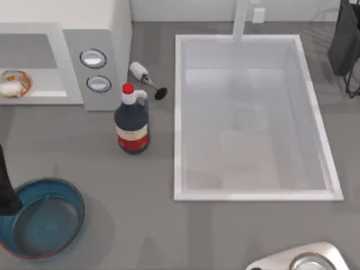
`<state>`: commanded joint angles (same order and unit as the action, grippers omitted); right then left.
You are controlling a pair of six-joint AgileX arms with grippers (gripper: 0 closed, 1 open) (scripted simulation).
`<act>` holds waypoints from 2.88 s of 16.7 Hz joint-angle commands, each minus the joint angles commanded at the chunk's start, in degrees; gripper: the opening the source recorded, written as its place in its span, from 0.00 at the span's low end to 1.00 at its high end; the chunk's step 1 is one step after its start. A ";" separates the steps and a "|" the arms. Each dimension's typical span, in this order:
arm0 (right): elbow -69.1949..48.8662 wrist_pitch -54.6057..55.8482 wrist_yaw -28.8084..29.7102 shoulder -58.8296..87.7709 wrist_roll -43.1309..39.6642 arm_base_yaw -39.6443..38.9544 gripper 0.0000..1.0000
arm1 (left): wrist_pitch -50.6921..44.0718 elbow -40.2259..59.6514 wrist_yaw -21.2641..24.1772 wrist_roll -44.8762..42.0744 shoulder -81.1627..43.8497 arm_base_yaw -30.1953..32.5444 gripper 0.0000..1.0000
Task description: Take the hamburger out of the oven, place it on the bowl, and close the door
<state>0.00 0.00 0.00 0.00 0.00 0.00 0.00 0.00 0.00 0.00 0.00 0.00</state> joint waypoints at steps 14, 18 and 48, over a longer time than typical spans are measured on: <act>0.00 0.00 0.00 0.00 0.00 0.00 1.00 | 0.00 0.00 0.00 0.00 0.00 0.00 1.00; 0.00 0.00 0.00 0.00 0.00 0.00 1.00 | 0.00 0.00 0.00 0.00 0.00 0.00 1.00; 0.00 0.00 0.00 0.00 0.00 0.00 1.00 | 59.77 42.95 8.66 -3.43 -119.86 -7.00 1.00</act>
<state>0.00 0.00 0.00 0.00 0.00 0.00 59.77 42.95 8.66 -3.43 -119.86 -7.00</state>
